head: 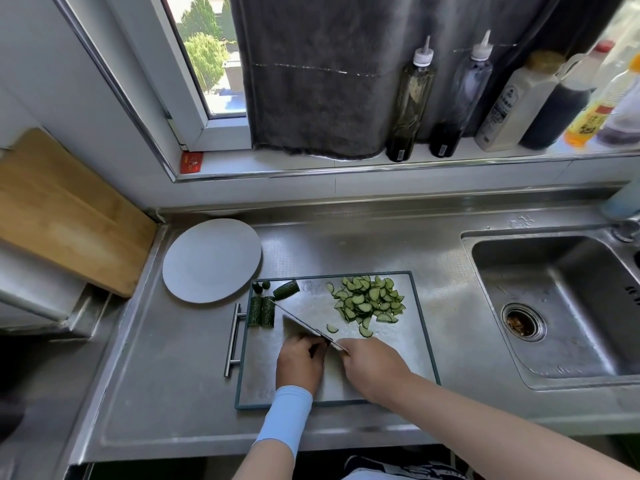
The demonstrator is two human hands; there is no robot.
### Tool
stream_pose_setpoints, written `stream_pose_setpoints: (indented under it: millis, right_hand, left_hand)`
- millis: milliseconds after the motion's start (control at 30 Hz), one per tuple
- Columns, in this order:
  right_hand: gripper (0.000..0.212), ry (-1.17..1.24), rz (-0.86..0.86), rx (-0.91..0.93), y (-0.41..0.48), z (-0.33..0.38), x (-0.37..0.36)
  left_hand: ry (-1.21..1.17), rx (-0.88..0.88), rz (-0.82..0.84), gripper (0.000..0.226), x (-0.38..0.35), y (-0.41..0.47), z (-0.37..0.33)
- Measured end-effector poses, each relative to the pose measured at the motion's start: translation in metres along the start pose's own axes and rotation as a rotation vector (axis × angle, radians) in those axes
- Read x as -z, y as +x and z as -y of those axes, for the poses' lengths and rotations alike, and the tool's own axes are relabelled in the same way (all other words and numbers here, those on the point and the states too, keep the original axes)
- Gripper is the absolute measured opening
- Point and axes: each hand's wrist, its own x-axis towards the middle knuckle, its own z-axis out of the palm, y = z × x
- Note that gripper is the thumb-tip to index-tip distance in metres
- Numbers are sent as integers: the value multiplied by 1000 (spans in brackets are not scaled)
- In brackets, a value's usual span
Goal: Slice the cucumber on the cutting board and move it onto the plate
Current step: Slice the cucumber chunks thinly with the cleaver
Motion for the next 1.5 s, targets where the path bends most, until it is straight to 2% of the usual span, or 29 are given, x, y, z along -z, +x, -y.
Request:
stream_pose_setpoints:
  millis: [300, 733, 1133, 1300, 1500]
  right_hand:
    - [17, -37, -30, 33, -21, -19, -1]
    - [20, 11, 51, -43, 10, -4, -4]
    - [17, 1, -16, 29, -11, -12, -5]
    - [29, -39, -21, 39, -25, -20, -3]
    - [24, -11, 1, 17, -22, -17, -3]
  left_hand:
    - [57, -24, -1, 5, 4, 1, -5]
    - [57, 5, -7, 9, -5, 0, 4]
    - [69, -10, 2, 5, -3, -1, 0]
    - [66, -18, -8, 8, -3, -1, 0]
    - [59, -10, -7, 6, -3, -1, 2]
